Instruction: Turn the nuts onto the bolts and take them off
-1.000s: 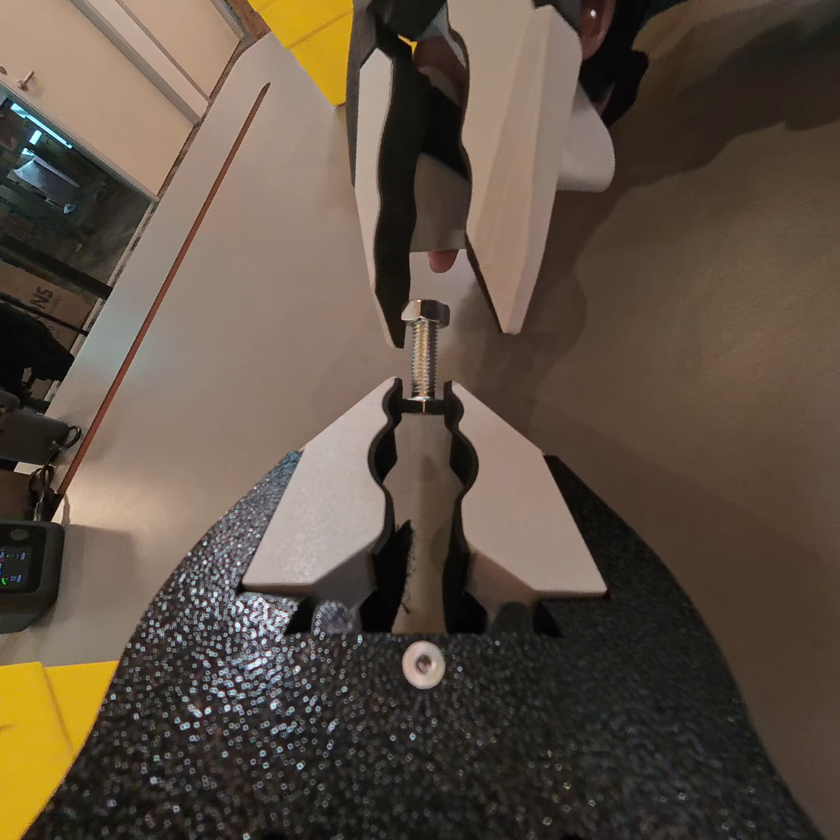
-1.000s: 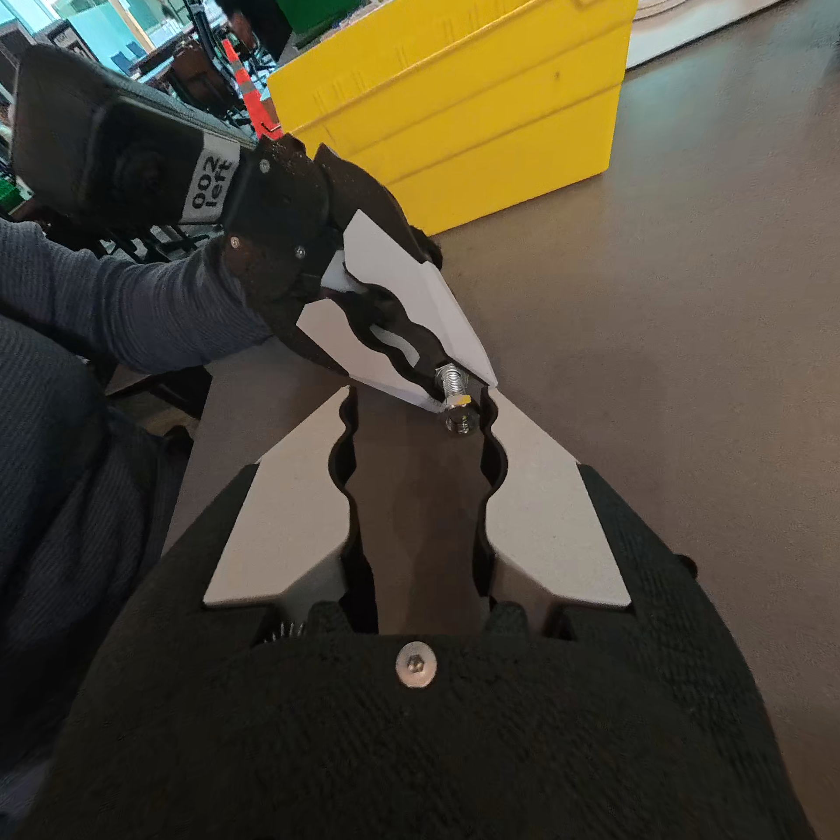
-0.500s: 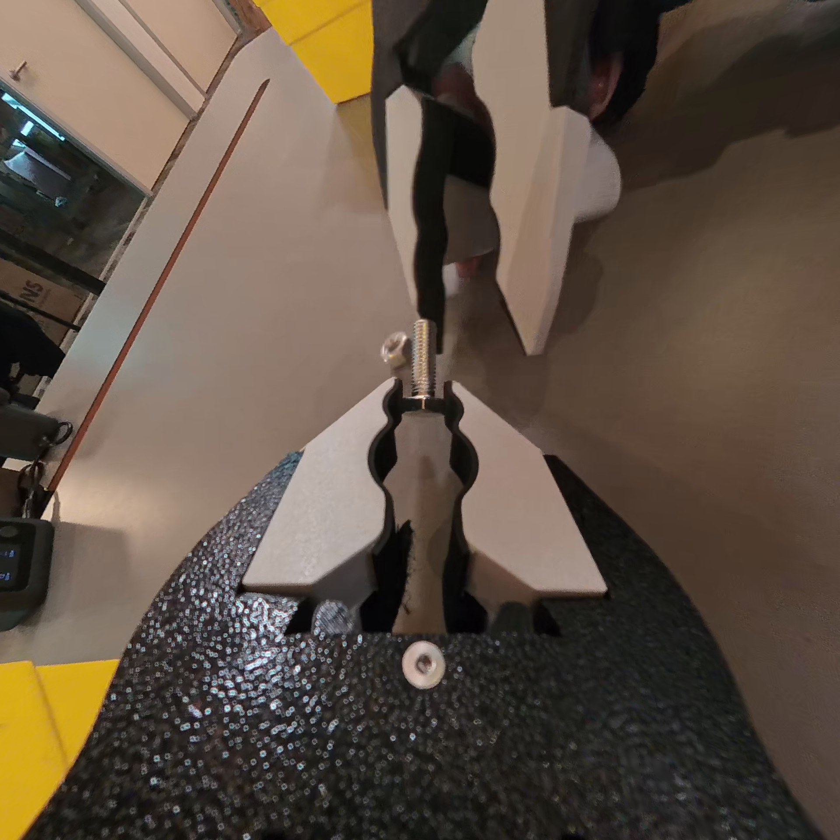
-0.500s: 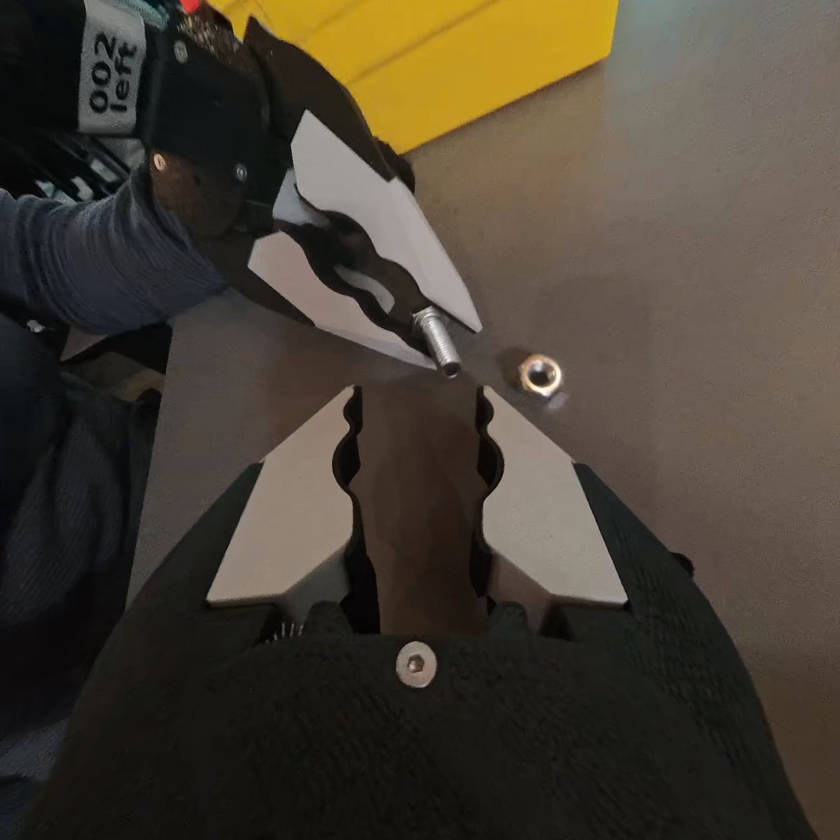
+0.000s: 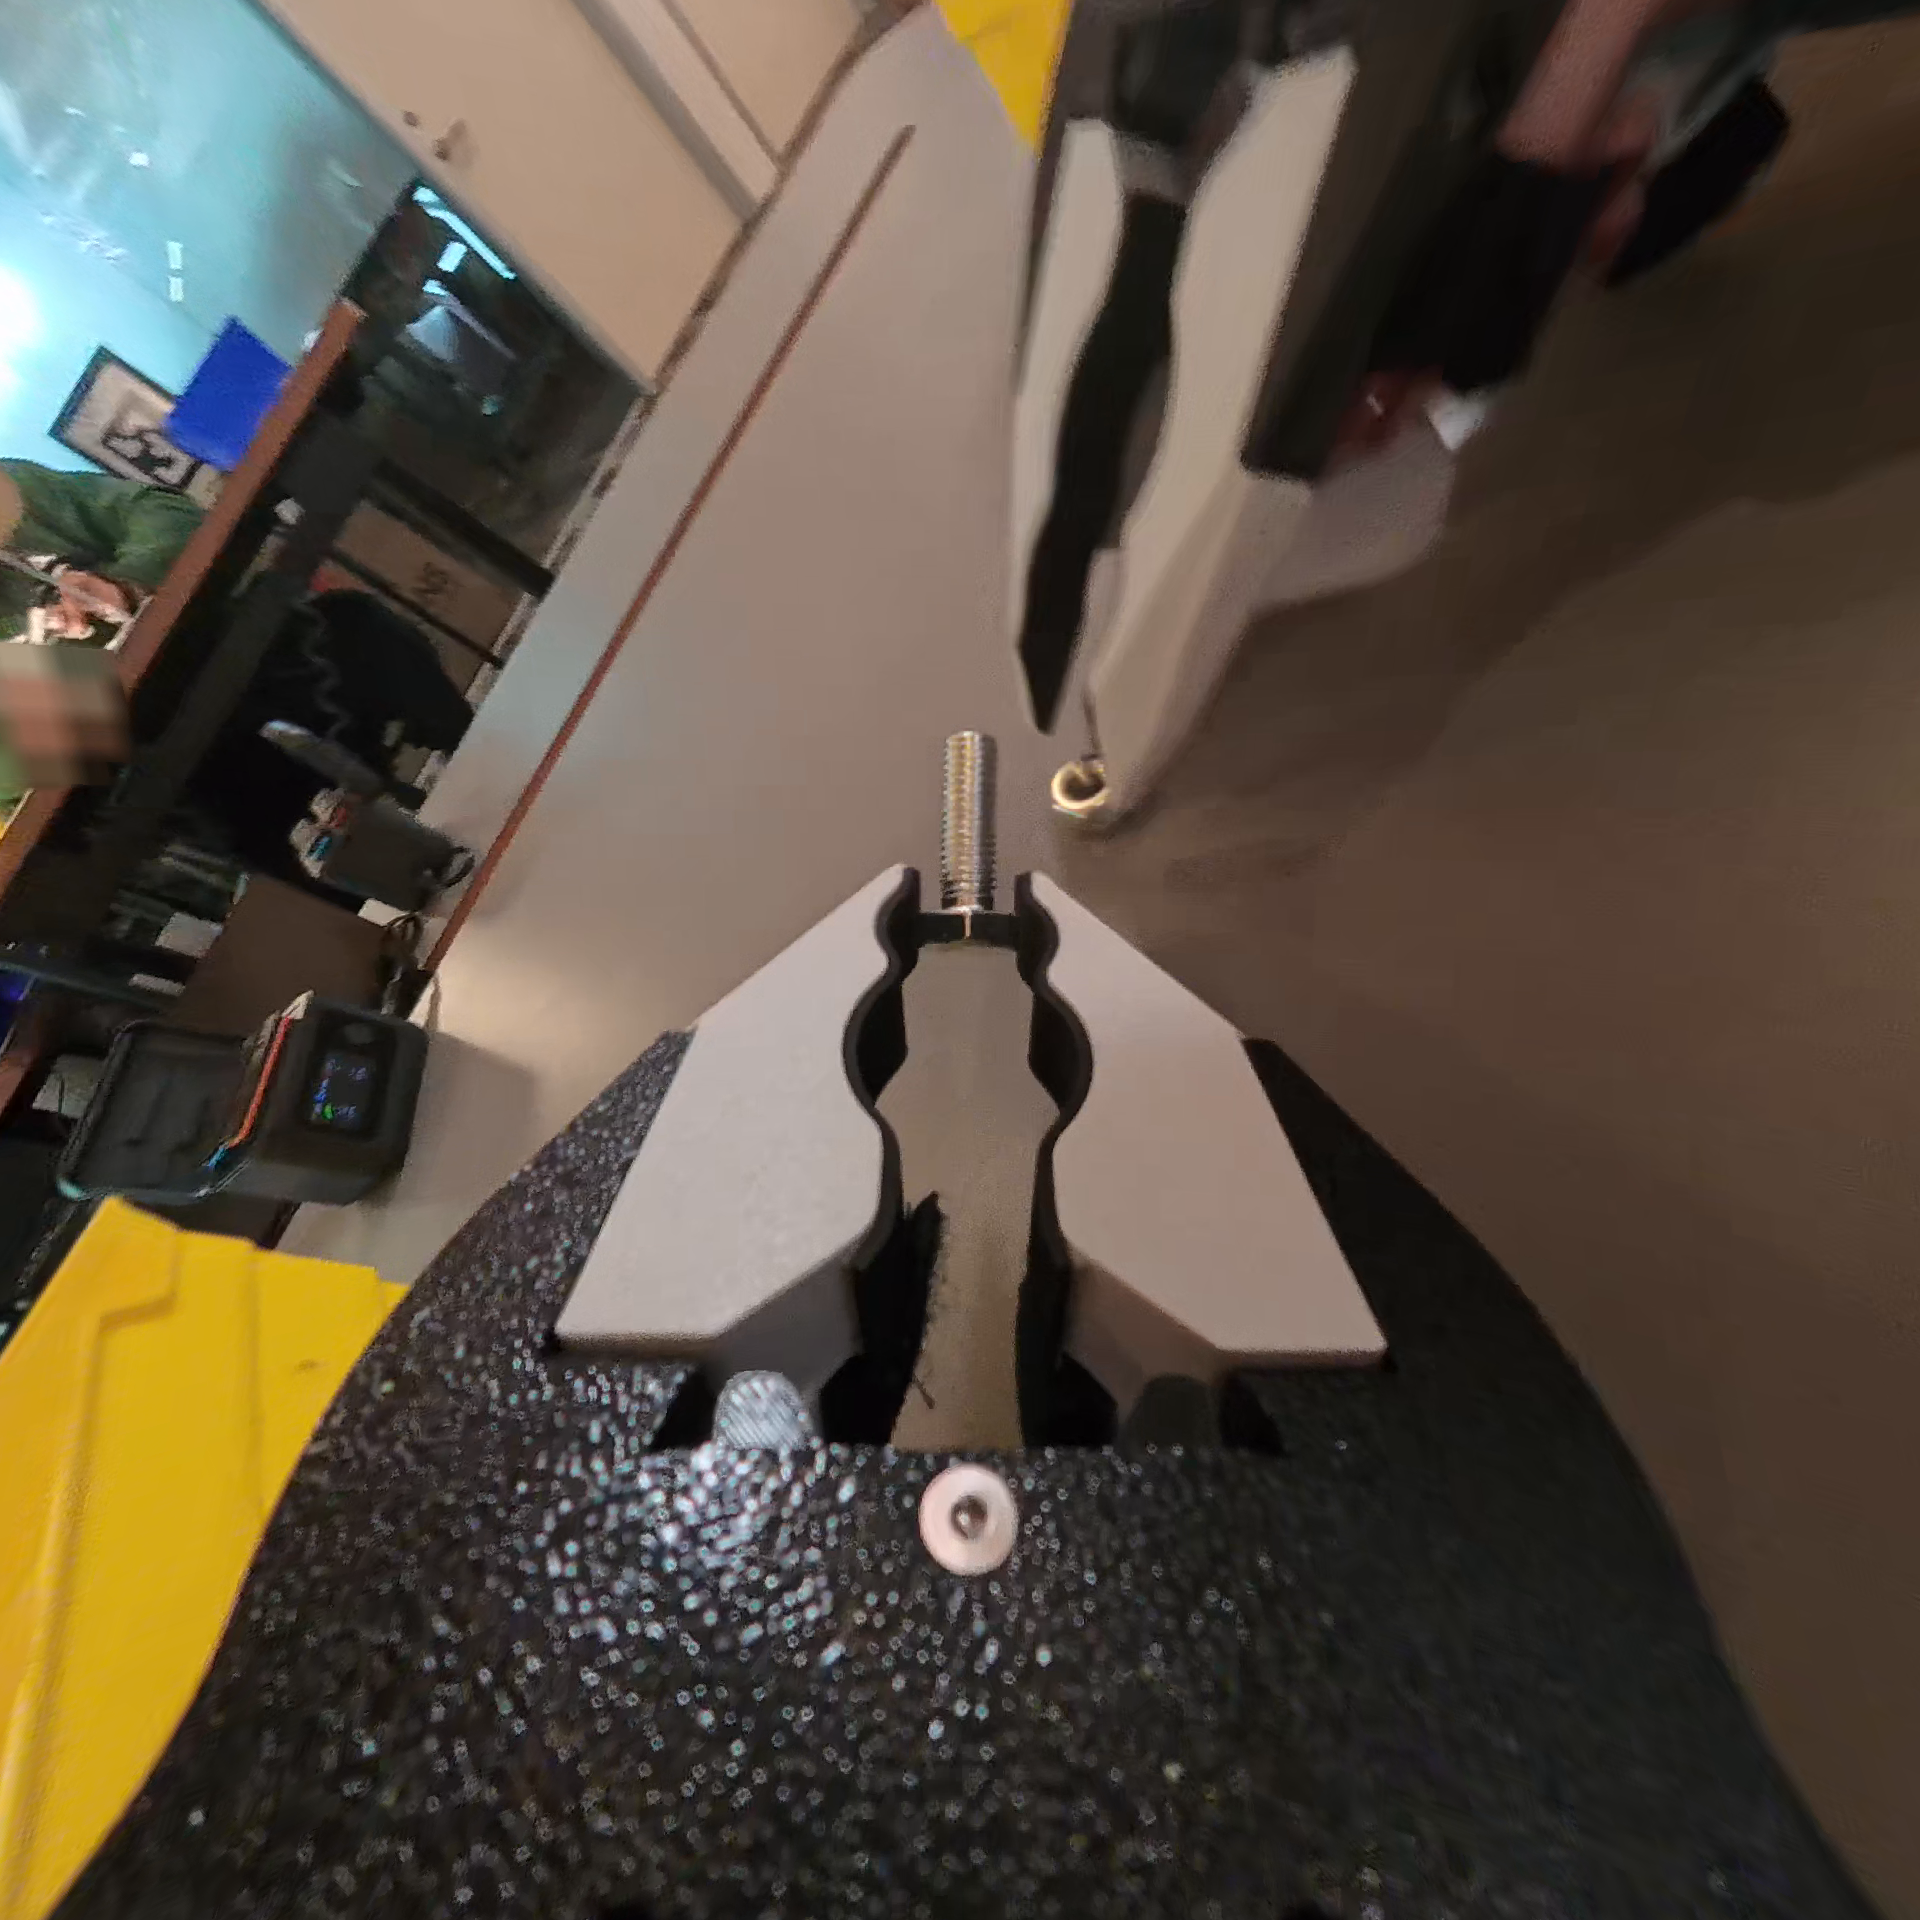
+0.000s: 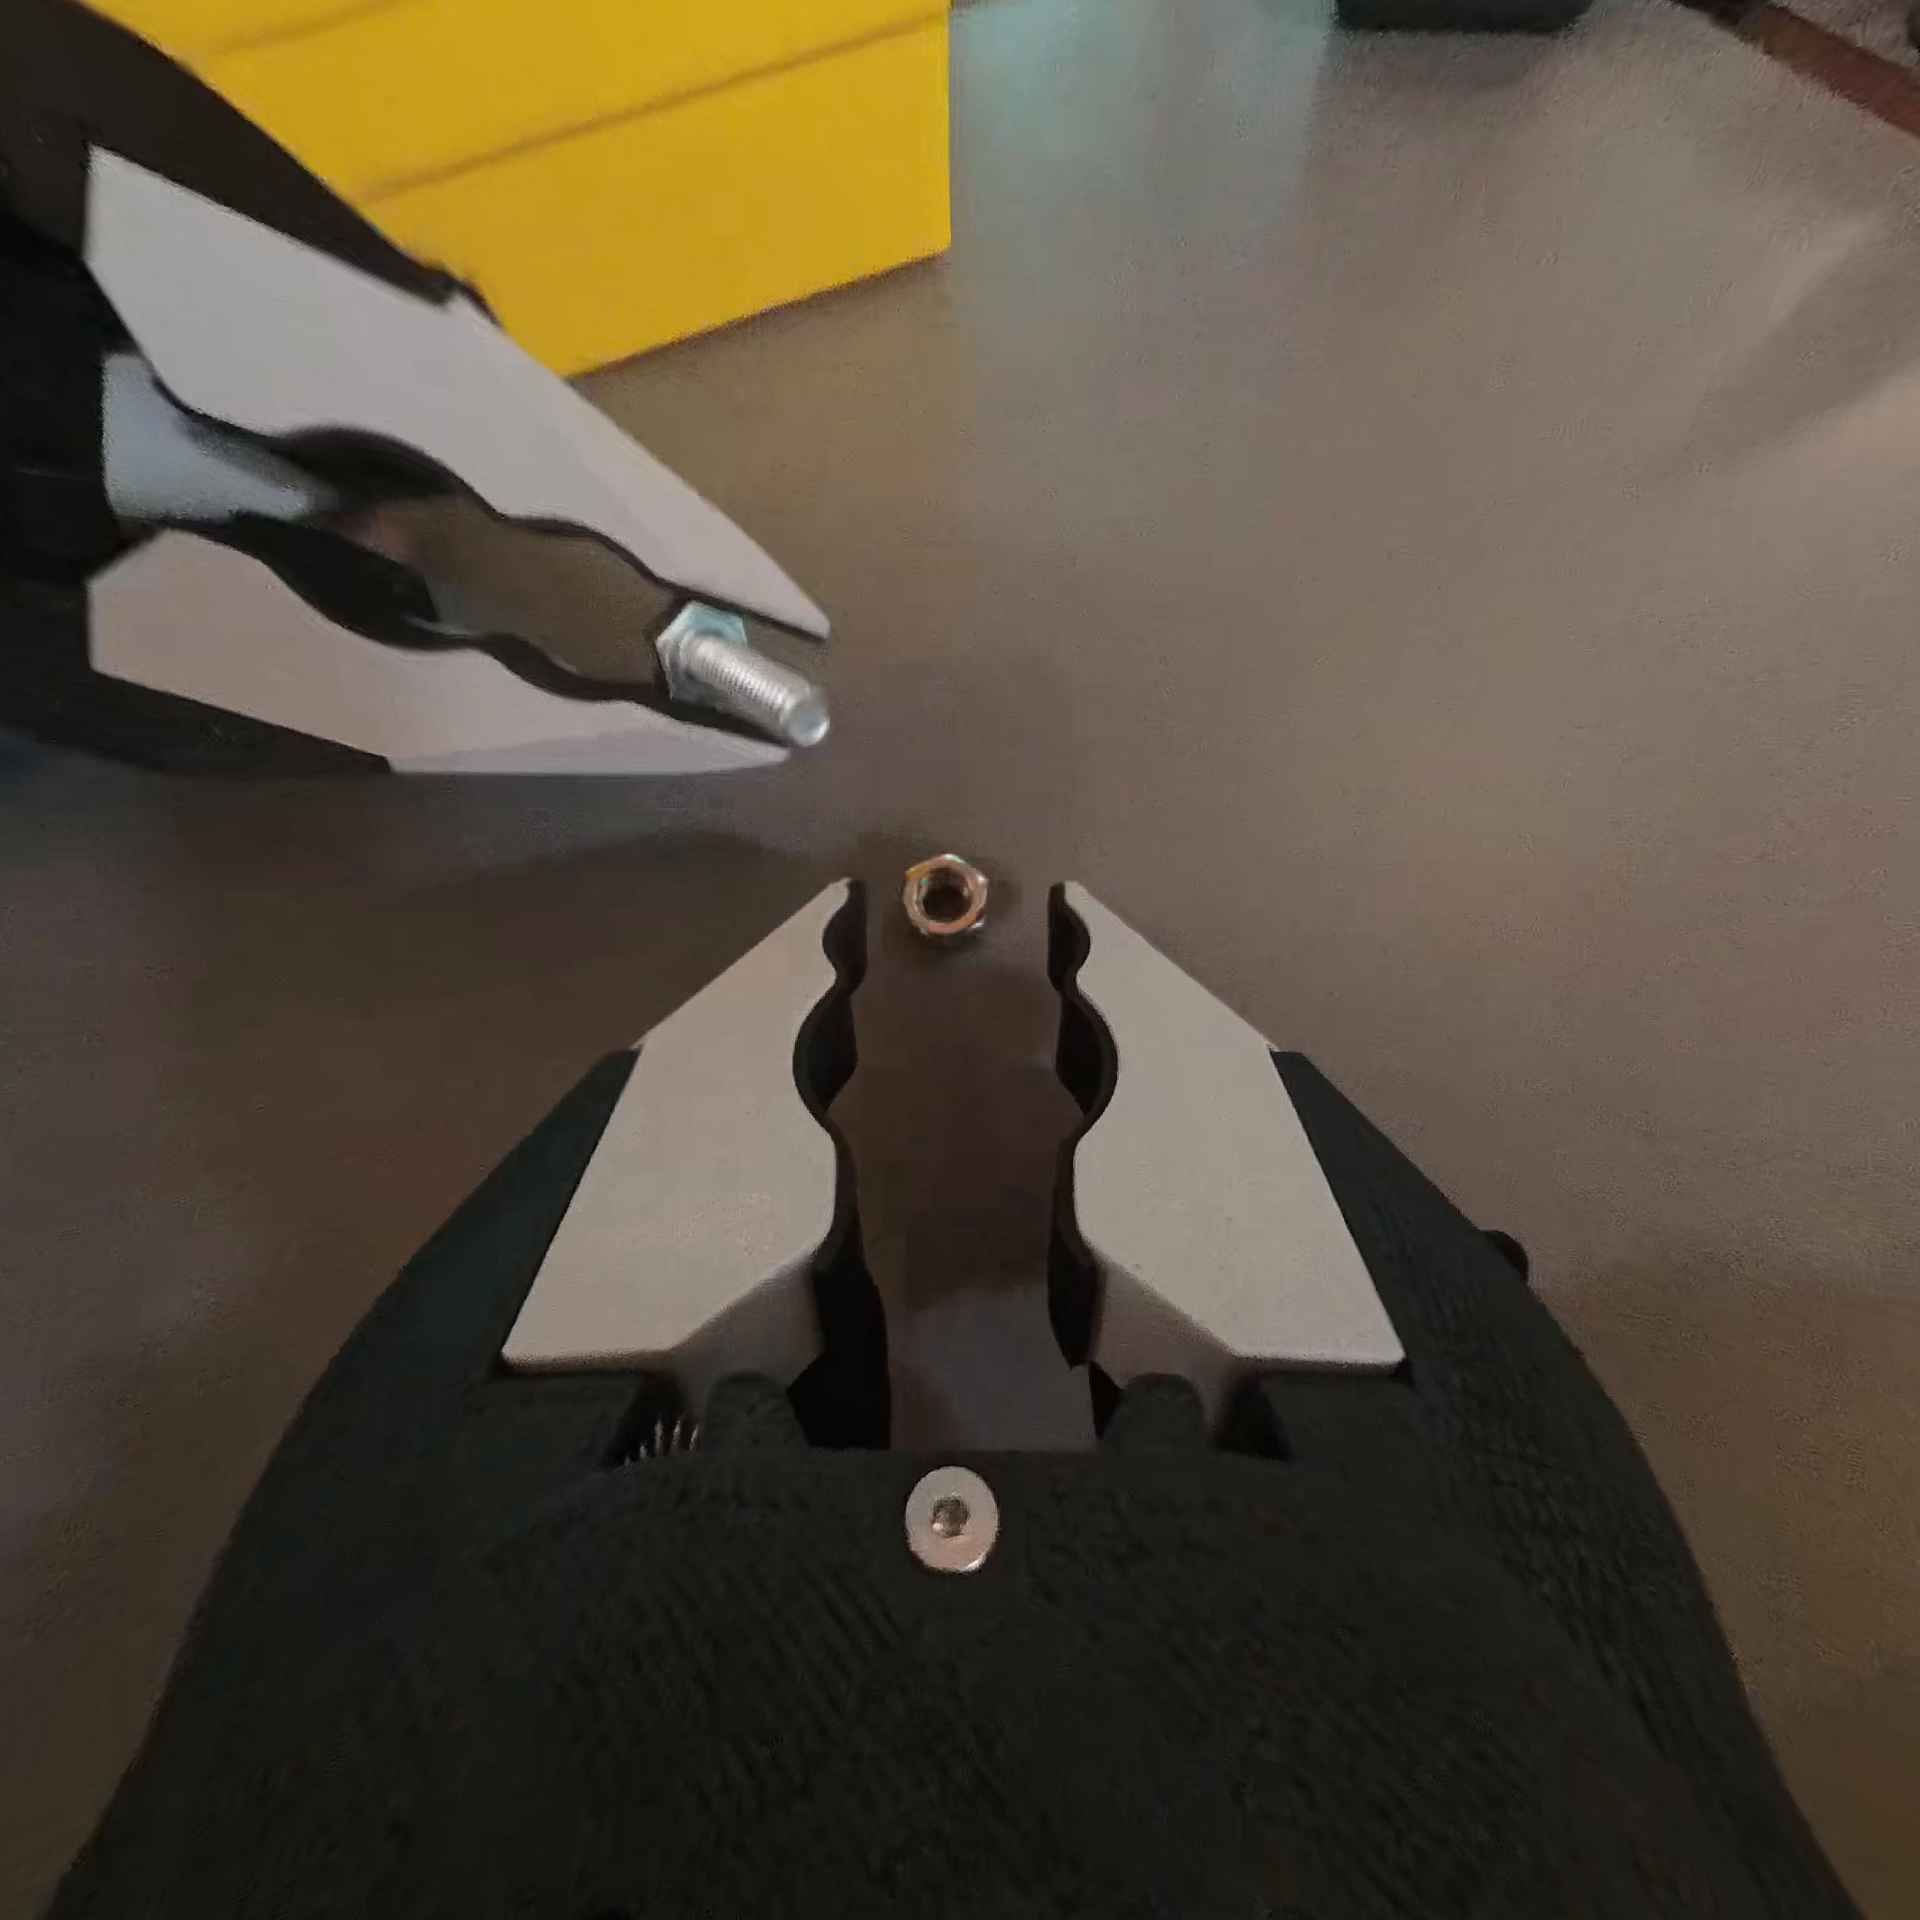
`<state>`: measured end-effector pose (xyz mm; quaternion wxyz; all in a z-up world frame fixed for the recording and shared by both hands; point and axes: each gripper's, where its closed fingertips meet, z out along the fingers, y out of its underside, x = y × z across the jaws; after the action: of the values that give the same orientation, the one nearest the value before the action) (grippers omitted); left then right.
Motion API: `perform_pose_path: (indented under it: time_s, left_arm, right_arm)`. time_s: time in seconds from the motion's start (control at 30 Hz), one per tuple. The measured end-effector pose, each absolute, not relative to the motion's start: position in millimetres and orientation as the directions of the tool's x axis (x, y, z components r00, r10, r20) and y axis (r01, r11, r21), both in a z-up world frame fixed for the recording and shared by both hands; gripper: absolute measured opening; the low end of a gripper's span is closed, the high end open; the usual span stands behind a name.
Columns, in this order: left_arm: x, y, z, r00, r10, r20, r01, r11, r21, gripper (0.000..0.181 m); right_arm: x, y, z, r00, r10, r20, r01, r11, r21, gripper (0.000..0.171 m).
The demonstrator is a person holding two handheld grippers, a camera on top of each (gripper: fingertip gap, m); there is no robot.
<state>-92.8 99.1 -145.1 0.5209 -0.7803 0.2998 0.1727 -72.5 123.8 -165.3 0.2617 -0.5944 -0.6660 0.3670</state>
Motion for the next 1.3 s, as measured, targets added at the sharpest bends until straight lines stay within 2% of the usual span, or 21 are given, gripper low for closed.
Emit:
perform_pose_path:
  time_s: [0.03,0.17,0.3,0.4,0.47,0.53,0.6,0.67,0.73,0.83,0.87,0.9,0.93,0.97,1.07,1.13,1.2,1.3]
  left_arm:
    - [-95,99,-141,0.775,-0.268,-0.573,-0.631,-0.27,-0.727,0.016]
    - [-98,99,-133,0.807,-0.242,-0.538,-0.588,-0.251,-0.769,0.016]
    - [-98,99,-130,0.786,-0.226,-0.576,-0.617,-0.234,-0.751,0.016]
    - [-98,99,-125,0.778,-0.209,-0.592,-0.627,-0.213,-0.749,0.016]
    - [-99,98,-124,0.787,-0.204,-0.582,-0.616,-0.211,-0.759,0.016]
    - [-100,98,-122,0.795,-0.202,-0.571,-0.605,-0.208,-0.769,0.016]
    - [-99,97,-122,0.8,-0.205,-0.564,-0.599,-0.201,-0.775,0.016]
    - [-97,97,-122,0.794,-0.21,-0.571,-0.606,-0.199,-0.77,0.016]
    - [-95,98,-122,0.785,-0.216,-0.58,-0.617,-0.192,-0.764,0.016]
    - [-92,98,-123,0.776,-0.23,-0.587,-0.627,-0.189,-0.756,0.016]
    - [-91,98,-124,0.773,-0.235,-0.589,-0.631,-0.189,-0.753,0.016]
    - [-91,97,-125,0.772,-0.239,-0.589,-0.632,-0.189,-0.752,0.016]
    - [-90,97,-125,0.772,-0.242,-0.588,-0.631,-0.187,-0.753,0.016]
    - [-89,97,-125,0.772,-0.248,-0.585,-0.63,-0.178,-0.756,0.016]
    - [-78,96,-119,0.774,-0.274,-0.571,-0.617,-0.122,-0.778,0.016]
    - [-70,94,-111,0.791,-0.279,-0.544,-0.584,-0.077,-0.808,0.016]
    - [-64,92,-100,0.821,-0.284,-0.496,-0.523,-0.027,-0.852,0.016]
    - [-52,83,-78,0.839,-0.309,-0.447,-0.438,0.101,-0.893,0.016]
  right_arm:
    - [-73,121,-171,-0.166,0.983,-0.078,0.622,0.043,-0.782,0.032]
    - [-78,119,-176,-0.153,0.988,-0.036,0.635,0.07,-0.77,0.018]
    - [-81,124,-171,-0.155,0.985,0.077,0.62,0.157,-0.769,0.017]
    - [-77,122,-118,-0.098,0.969,0.228,0.497,0.246,-0.832,0.017]
    - [-53,122,-60,0.022,0.936,0.352,0.384,0.317,-0.867,0.017]
    - [-7,136,-16,0.194,0.88,0.434,0.352,0.351,-0.868,0.017]
    - [54,168,-6,0.353,0.828,0.437,0.428,0.273,-0.862,0.017]
    - [113,207,-33,0.449,0.813,0.369,0.556,0.069,-0.829,0.017]
    - [158,236,-78,0.483,0.826,0.289,0.673,-0.139,-0.727,0.017]
    - [187,258,-127,0.465,0.855,0.23,0.771,-0.264,-0.579,0.017]
    - [190,259,-138,0.468,0.862,0.196,0.78,-0.299,-0.549,0.02]
    - [196,261,-143,0.487,0.852,0.192,0.785,-0.33,-0.524,0.037]
    - [201,264,-141,0.507,0.832,0.224,0.784,-0.338,-0.52,0.045]
    - [204,266,-129,0.53,0.802,0.274,0.769,-0.319,-0.555,0.046]
    - [171,240,-61,0.575,0.76,0.303,0.591,-0.129,-0.796,0.037]
    - [120,190,-19,0.49,0.84,0.233,0.352,0.054,-0.934,0.029]
    - [72,140,-4,0.372,0.92,0.119,0.133,0.074,-0.988,0.034]
    - [22,101,-20,0.286,0.958,-0.012,-0.031,-0.003,-1.0,0.035]
